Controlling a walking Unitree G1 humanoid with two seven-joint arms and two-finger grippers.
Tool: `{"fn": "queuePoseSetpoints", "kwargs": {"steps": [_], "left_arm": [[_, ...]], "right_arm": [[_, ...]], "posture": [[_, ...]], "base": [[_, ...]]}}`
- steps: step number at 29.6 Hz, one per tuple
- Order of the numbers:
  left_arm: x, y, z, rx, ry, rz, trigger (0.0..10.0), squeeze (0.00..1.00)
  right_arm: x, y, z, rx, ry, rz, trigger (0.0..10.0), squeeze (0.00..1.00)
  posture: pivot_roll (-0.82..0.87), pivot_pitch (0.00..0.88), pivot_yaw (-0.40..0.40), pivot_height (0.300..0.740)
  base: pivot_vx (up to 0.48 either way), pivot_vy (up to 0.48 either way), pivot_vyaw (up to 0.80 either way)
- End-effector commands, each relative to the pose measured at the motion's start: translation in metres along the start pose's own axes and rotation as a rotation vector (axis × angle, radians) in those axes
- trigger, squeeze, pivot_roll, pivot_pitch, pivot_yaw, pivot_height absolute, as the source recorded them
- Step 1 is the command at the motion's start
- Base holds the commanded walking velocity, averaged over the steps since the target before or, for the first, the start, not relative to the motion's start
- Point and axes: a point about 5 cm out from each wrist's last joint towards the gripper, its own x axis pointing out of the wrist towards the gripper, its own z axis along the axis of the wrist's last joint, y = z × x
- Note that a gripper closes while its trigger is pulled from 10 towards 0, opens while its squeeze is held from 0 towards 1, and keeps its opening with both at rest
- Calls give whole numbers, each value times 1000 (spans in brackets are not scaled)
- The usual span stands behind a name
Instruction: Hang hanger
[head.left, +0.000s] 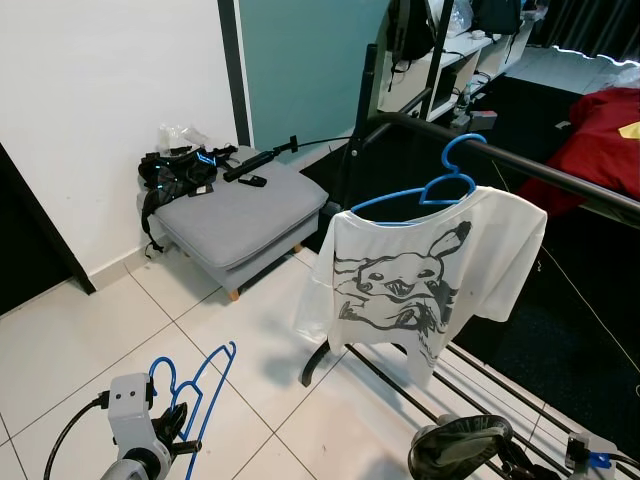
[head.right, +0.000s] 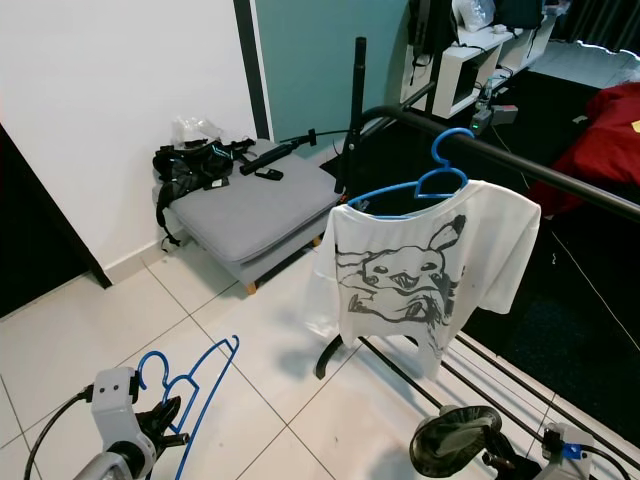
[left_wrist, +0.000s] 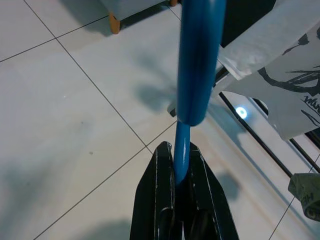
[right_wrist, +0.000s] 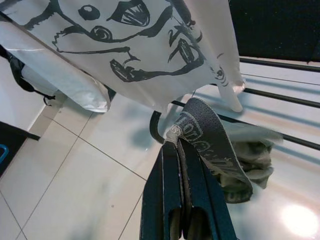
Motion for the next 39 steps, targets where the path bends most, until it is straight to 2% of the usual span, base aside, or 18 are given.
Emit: {"fn": "queuePoseSetpoints", "kwargs": {"steps": [1,39], "left_arm": [[-3,2,-5,8,20,3,10000,0],[1,2,1,11,8,14,10000,0]], "right_arm": [[-4,-1,-6,14,11,-5,10000,0],[2,3,-2,11,-3,-7,10000,0]], "posture": [[48,64,-18,740],[50,78,-12,740]], "base": [[0,0,0],[0,0,0]]}}
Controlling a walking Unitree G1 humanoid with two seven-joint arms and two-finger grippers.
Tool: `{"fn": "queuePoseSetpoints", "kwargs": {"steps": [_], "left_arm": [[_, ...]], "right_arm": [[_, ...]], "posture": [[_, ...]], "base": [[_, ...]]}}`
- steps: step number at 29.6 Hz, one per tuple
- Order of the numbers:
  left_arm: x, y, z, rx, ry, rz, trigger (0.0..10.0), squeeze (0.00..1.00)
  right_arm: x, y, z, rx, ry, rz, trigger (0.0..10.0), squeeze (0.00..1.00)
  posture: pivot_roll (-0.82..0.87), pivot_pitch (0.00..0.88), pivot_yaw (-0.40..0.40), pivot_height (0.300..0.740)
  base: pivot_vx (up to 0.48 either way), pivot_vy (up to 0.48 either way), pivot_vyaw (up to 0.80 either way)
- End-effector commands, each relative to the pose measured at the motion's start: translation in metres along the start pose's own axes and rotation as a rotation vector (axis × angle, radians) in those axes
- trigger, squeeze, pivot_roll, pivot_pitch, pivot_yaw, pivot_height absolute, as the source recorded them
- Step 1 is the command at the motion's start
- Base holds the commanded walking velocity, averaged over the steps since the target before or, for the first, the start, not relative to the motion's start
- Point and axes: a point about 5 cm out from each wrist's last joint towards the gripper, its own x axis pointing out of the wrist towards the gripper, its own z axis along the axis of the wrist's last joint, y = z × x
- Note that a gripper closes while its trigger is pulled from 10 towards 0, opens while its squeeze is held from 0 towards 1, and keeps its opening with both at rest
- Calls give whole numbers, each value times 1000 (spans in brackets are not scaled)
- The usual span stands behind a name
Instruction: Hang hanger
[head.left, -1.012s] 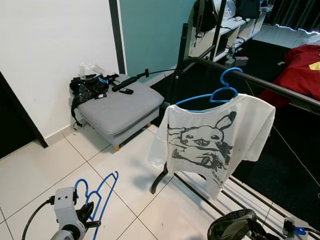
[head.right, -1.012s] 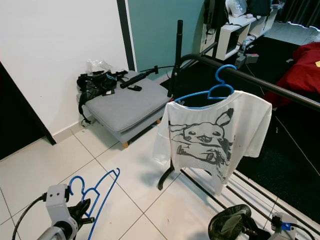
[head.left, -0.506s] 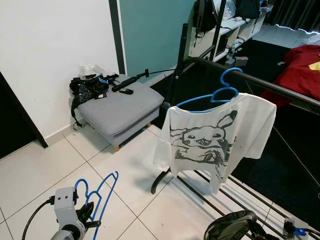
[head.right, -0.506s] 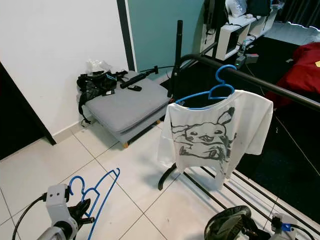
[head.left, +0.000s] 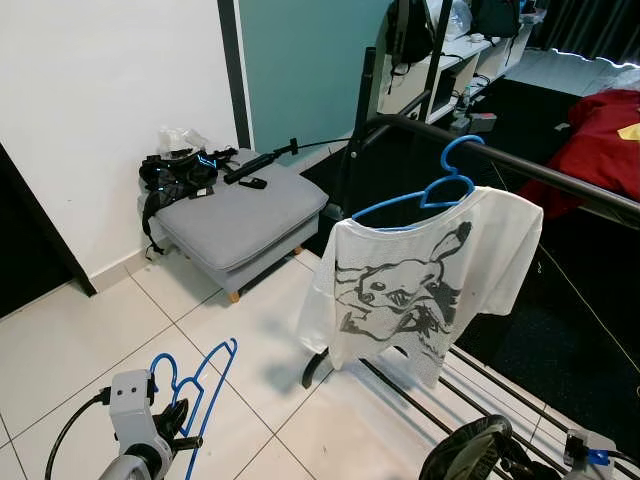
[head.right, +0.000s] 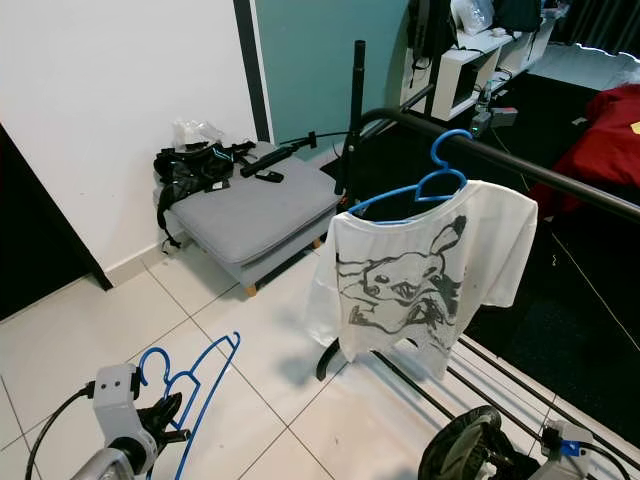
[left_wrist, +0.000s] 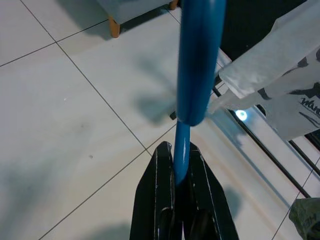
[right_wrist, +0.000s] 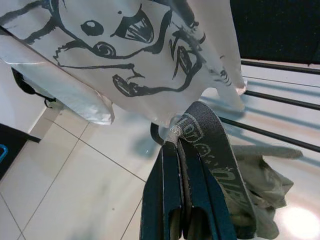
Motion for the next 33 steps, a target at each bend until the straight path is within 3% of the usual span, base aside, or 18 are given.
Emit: {"fn": "queuePoseSetpoints", "kwargs": {"steps": [1,33], "left_arm": [[-2,4,-3,8,18,13,10000,0],[-2,3,-2,9,16,11,10000,0]], "right_arm": [[-1,1,-3,11,6,-7,10000,0],[-2,0,-4,15,6,-11,10000,0]], "posture": [[50,78,-12,740],[49,88,-11,740]], "base": [[0,0,0],[0,0,0]]}}
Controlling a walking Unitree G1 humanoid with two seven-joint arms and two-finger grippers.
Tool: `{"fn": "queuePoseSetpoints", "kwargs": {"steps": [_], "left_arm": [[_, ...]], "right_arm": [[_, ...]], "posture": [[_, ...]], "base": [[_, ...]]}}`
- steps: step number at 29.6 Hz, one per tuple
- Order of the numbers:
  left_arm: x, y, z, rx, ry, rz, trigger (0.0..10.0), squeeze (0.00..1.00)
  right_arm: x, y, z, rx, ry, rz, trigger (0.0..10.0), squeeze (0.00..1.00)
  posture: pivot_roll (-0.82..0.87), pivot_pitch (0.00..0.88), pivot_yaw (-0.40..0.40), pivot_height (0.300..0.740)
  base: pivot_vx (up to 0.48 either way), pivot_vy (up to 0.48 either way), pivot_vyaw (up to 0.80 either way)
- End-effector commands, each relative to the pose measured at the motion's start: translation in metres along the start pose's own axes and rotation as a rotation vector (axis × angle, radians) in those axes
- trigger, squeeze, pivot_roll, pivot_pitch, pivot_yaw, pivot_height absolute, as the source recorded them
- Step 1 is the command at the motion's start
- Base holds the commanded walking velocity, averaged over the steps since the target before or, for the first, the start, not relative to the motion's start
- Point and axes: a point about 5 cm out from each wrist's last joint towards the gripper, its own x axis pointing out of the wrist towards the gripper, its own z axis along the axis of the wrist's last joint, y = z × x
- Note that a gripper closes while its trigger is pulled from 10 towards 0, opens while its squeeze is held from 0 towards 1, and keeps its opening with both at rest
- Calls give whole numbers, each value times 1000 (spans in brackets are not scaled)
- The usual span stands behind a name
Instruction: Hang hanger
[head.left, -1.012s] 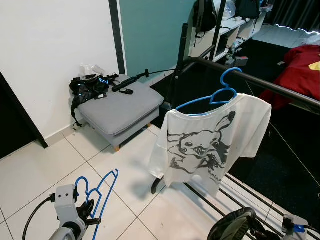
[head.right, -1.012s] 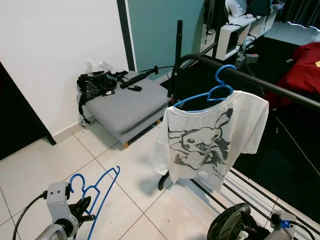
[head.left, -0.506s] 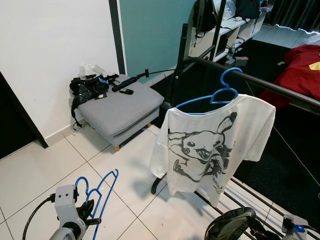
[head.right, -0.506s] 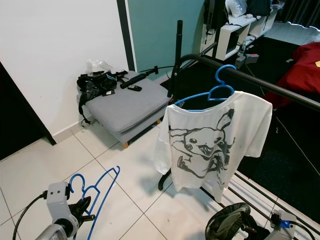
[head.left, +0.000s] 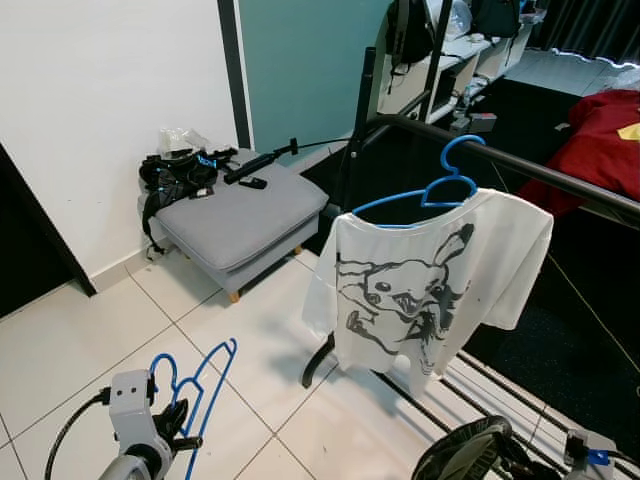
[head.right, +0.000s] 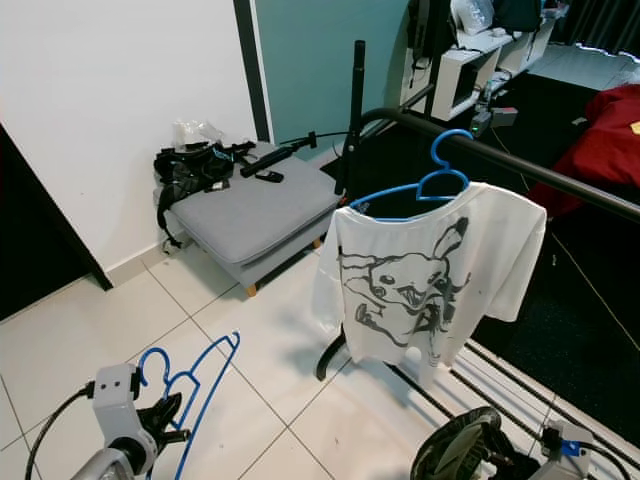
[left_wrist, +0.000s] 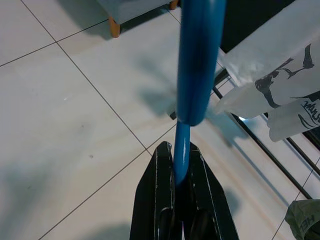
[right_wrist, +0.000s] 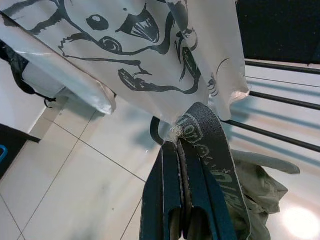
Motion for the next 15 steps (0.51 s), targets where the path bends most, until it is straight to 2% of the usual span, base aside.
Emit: {"fn": "queuePoseSetpoints", "kwargs": {"steps": [1,15], "left_arm": [[-2,3,-2,9,15,11,10000,0],[-1,2,-1,9,12,13,10000,0]], "right_arm": [[-2,0,-4,15,7,-10,10000,0],[0,-1,-3,15,8,-12,10000,0]], "posture": [[49,88,-11,740],[54,85,-18,740]], "base": [[0,0,0],[0,0,0]]}}
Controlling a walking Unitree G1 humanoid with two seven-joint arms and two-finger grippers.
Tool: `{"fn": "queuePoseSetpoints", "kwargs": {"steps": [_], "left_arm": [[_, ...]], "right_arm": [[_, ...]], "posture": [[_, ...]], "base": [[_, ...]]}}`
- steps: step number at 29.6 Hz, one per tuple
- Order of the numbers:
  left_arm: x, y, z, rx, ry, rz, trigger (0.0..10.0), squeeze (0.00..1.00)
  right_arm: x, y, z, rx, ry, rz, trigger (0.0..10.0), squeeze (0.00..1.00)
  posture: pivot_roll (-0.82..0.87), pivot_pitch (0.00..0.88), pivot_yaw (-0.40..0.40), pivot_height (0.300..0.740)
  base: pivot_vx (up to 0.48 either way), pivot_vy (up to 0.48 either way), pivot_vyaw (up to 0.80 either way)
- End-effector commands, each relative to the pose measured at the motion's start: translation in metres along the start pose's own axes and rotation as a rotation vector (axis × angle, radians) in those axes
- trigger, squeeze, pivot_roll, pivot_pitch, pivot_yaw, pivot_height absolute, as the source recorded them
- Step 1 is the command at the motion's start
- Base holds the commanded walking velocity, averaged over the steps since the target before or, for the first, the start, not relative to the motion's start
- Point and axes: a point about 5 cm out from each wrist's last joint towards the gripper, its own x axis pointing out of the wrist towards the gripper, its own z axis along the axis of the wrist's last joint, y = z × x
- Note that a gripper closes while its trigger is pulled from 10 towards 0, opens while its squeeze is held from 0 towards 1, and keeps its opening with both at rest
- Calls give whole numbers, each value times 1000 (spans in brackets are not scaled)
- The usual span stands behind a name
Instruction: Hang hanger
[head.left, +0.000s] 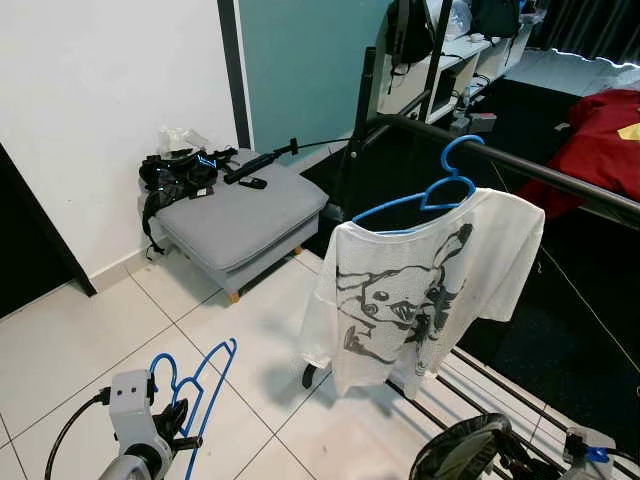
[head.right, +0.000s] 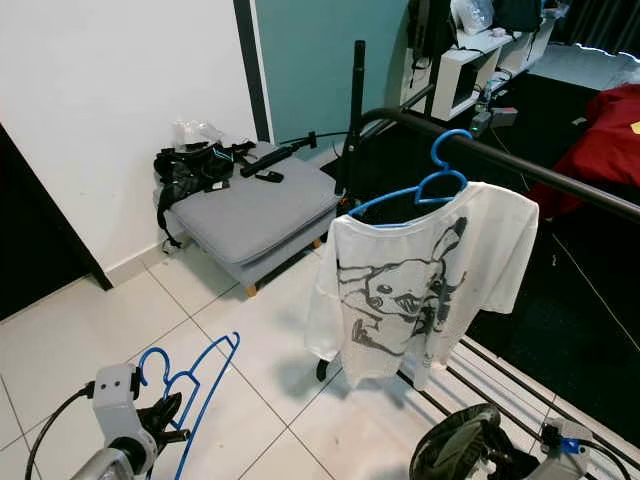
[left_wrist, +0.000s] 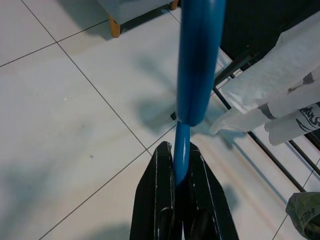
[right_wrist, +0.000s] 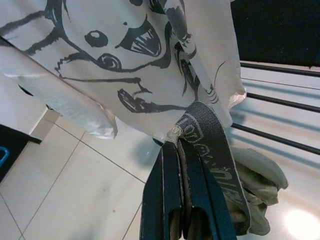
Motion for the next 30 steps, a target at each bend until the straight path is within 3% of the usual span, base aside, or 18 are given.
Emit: {"fn": "queuePoseSetpoints", "kwargs": {"steps": [1,11,13,16,23,26,30], "left_arm": [[-1,2,-2,8,13,11,10000,0],[2,3,1,24,-4,36,10000,0],[2,2,2,57,-15,51,10000,0],[3,-4,5,292,-31,90,10000,0],[4,-8,9,391,-70,123,10000,0],[2,-3,10,538,-58,206,10000,0],[2,1,10,602,-50,252,10000,0]], "right_arm": [[-3,-2,-4,14,13,-17,10000,0],[2,-2,-3,13,15,-18,10000,0],[3,-2,-2,11,13,-21,10000,0],[9,-3,0,6,5,-36,10000,0],[16,-3,5,-1,15,-26,10000,0],[21,-2,8,-5,21,-15,10000,0],[24,-2,9,-6,22,-14,10000,0]], "posture": [[54,85,-18,740],[42,68,-17,740],[34,60,-15,740],[26,37,-23,740],[33,36,-52,740],[44,32,-68,740],[41,24,-64,740]], "base": [[0,0,0],[0,0,0],[0,0,0],[0,0,0],[0,0,0],[0,0,0],[0,0,0]]}}
